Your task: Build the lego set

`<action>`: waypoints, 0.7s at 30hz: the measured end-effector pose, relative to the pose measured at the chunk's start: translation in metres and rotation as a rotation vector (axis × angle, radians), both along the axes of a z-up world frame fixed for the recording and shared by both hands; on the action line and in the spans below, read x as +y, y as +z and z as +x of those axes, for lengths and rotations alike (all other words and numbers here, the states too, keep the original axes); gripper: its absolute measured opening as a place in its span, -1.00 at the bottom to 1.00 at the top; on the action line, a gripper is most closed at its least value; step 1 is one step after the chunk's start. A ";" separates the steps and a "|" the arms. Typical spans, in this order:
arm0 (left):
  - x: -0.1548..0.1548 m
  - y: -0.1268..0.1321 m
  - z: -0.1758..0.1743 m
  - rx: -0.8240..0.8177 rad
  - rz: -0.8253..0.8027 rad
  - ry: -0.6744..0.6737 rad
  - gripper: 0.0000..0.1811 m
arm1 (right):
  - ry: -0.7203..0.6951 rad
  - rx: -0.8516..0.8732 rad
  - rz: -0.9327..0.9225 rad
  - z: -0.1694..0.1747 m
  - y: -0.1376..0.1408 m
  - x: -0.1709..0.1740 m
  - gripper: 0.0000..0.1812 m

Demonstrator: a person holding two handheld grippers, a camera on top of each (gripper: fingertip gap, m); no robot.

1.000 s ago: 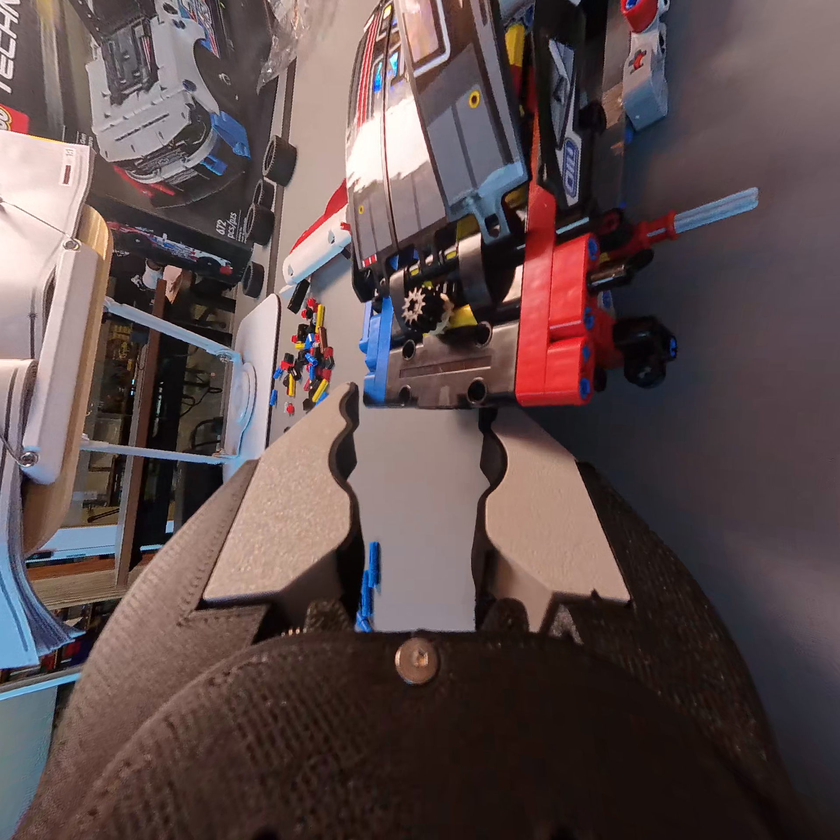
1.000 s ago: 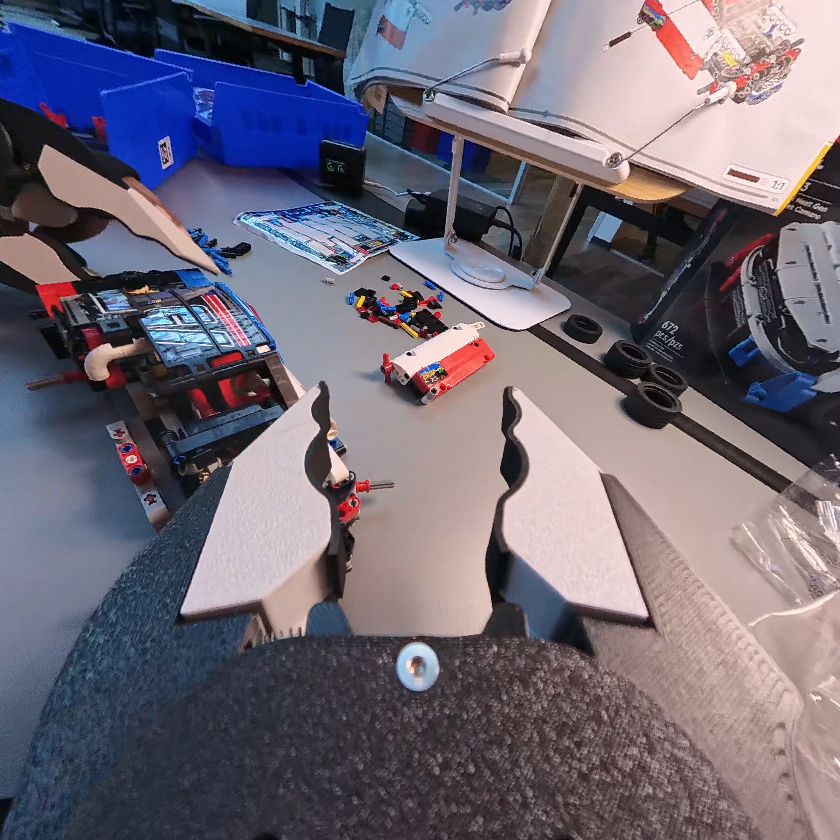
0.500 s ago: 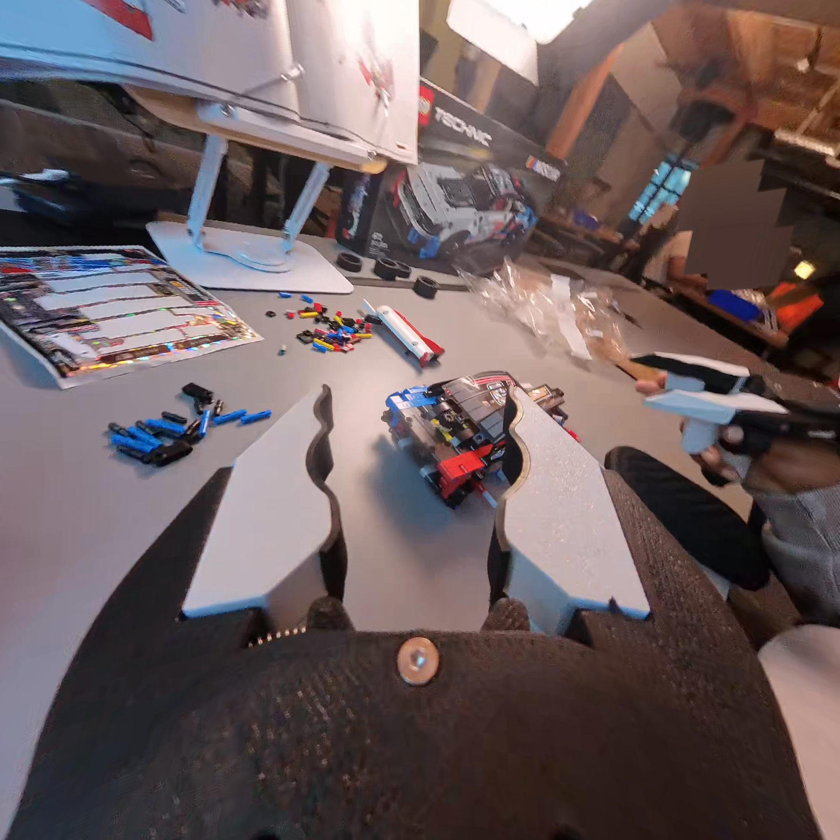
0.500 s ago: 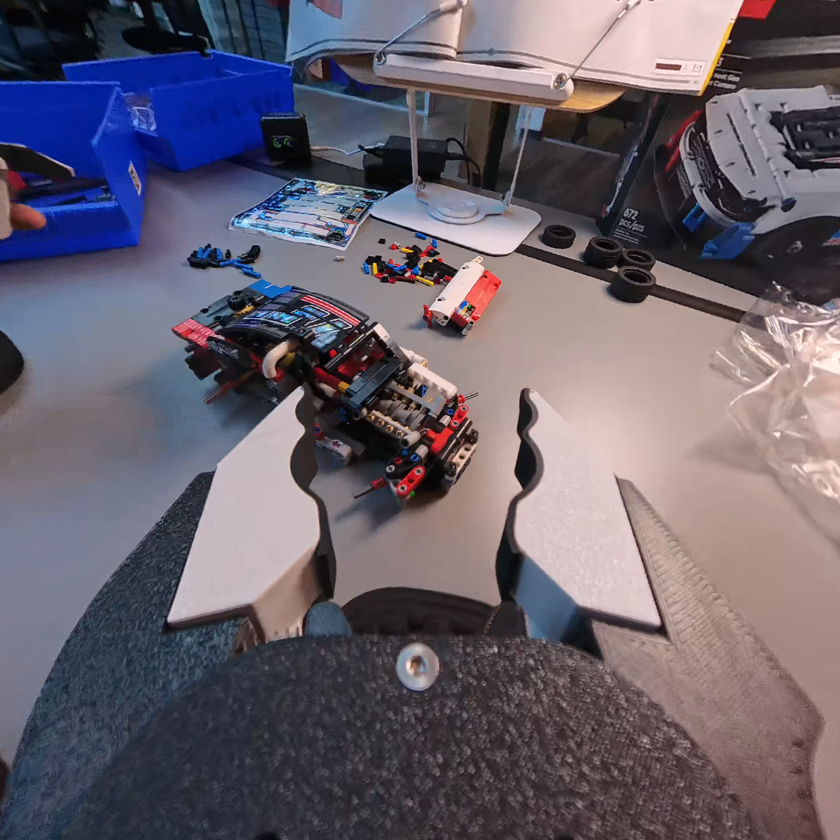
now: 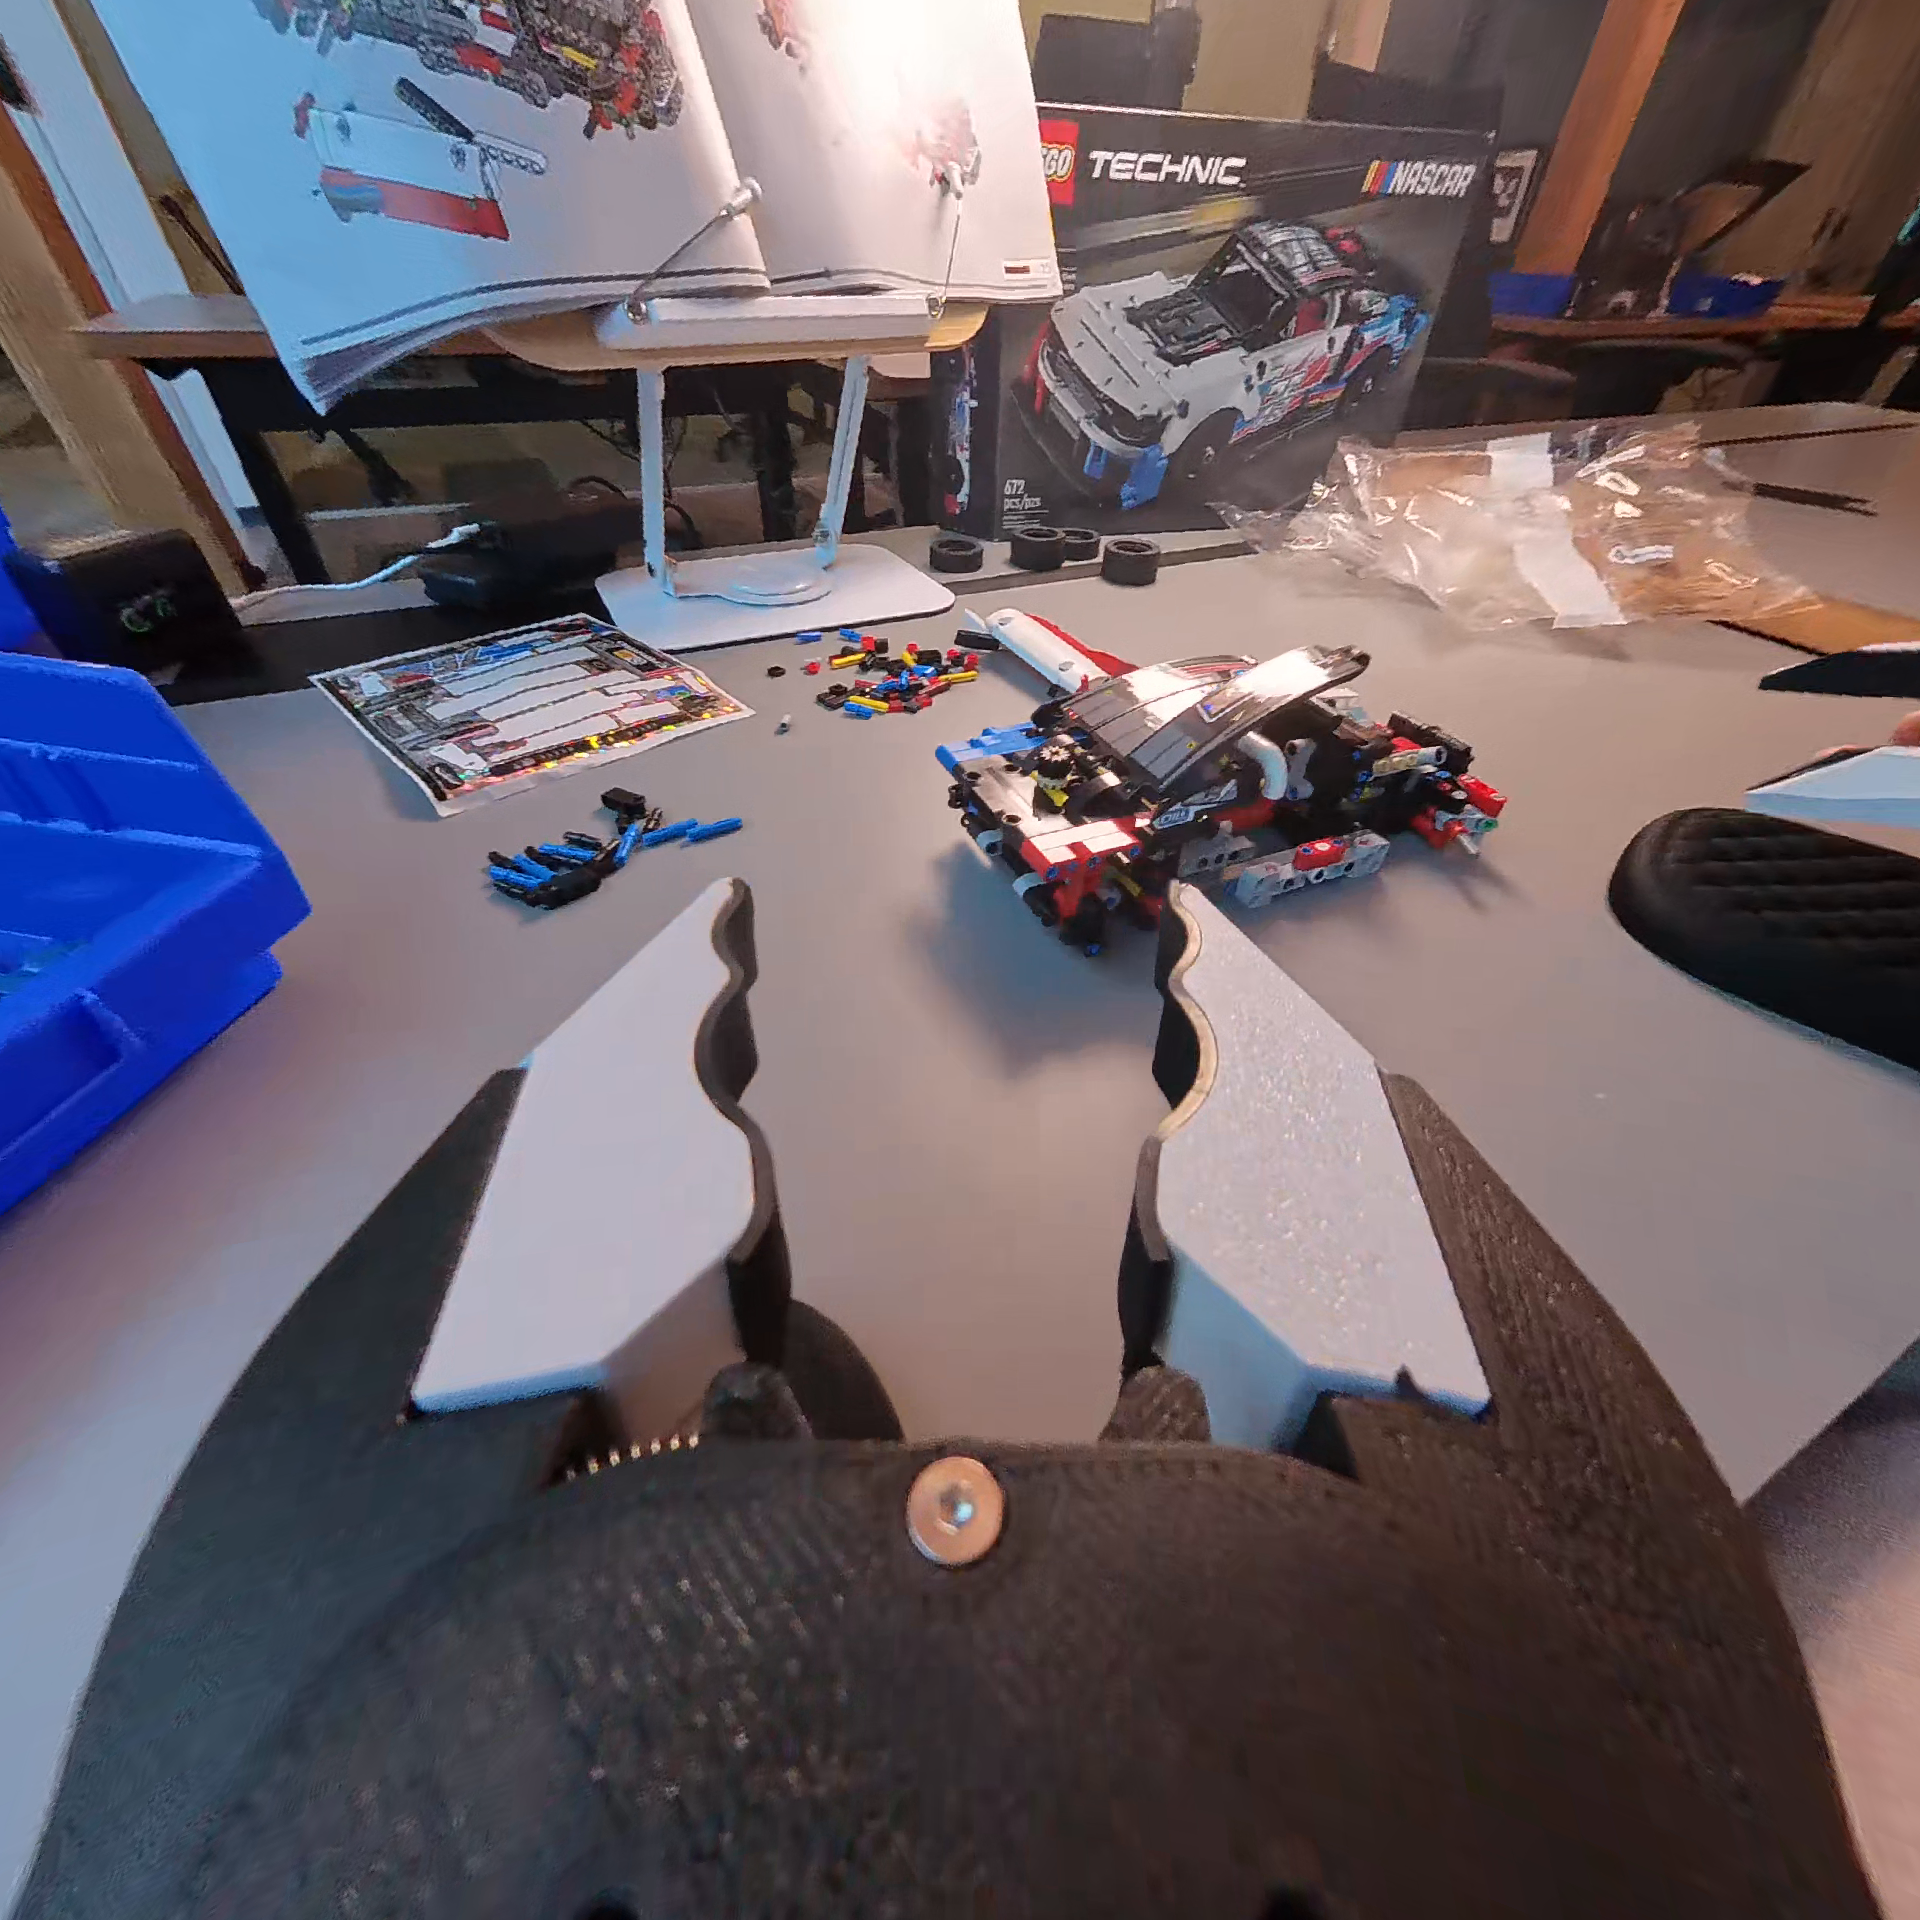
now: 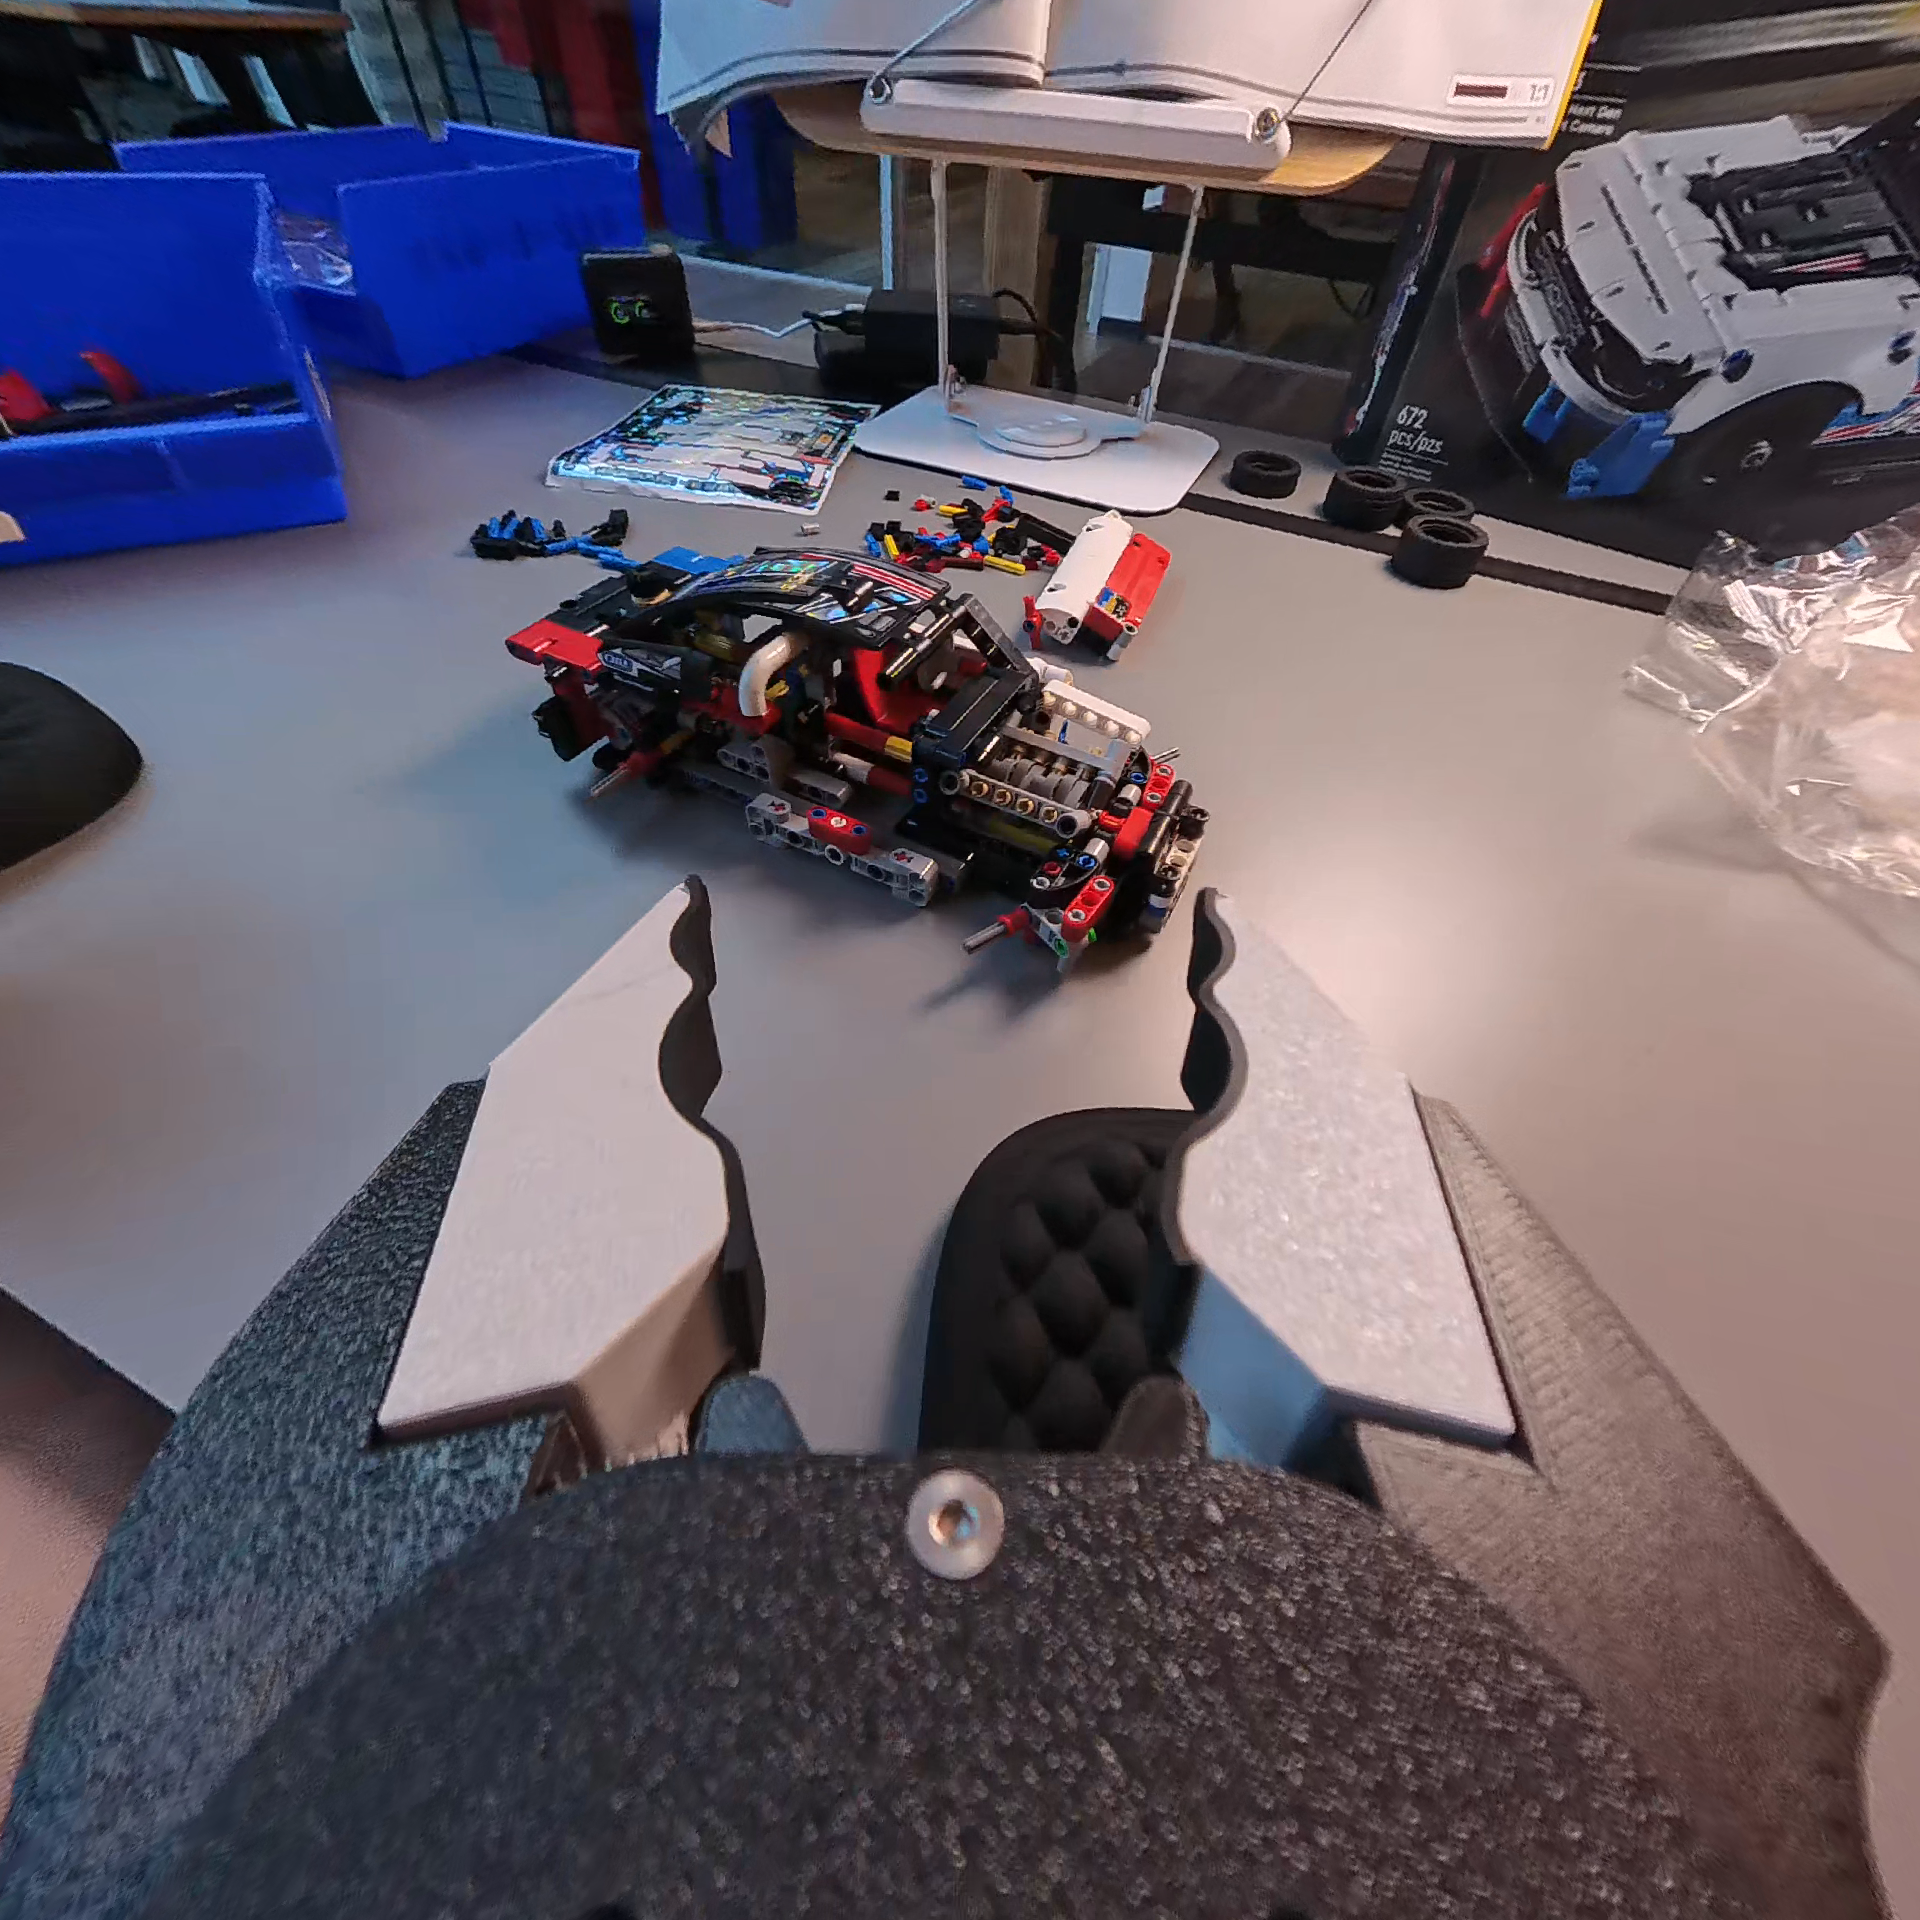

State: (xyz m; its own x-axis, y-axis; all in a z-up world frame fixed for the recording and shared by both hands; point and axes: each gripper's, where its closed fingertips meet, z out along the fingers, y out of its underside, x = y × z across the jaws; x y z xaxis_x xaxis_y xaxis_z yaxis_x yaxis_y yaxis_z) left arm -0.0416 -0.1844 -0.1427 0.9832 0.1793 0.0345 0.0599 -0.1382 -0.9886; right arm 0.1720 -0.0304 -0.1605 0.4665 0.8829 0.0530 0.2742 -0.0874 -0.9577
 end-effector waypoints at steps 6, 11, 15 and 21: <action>-0.003 -0.010 -0.015 -0.023 0.003 0.070 -0.18 | -0.007 -0.005 -0.009 -0.005 -0.008 -0.001 0.03; 0.008 -0.021 -0.009 -0.019 -0.061 0.016 -0.11 | 0.004 0.013 -0.008 -0.010 -0.005 0.001 0.03; 0.013 -0.019 -0.005 -0.026 -0.043 -0.021 -0.07 | -0.011 0.015 -0.013 -0.005 -0.004 0.003 0.03; 0.015 -0.017 -0.001 0.029 -0.032 -0.024 -0.04 | -0.017 0.012 -0.014 -0.005 -0.006 0.002 0.04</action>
State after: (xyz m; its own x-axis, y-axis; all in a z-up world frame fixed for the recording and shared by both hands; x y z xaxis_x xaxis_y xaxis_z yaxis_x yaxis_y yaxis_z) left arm -0.0428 -0.1696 -0.1592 0.9877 0.1564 0.0004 0.0274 -0.1706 -0.9850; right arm 0.1671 -0.0288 -0.1663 0.4816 0.8757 0.0350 0.2615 -0.1055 -0.9594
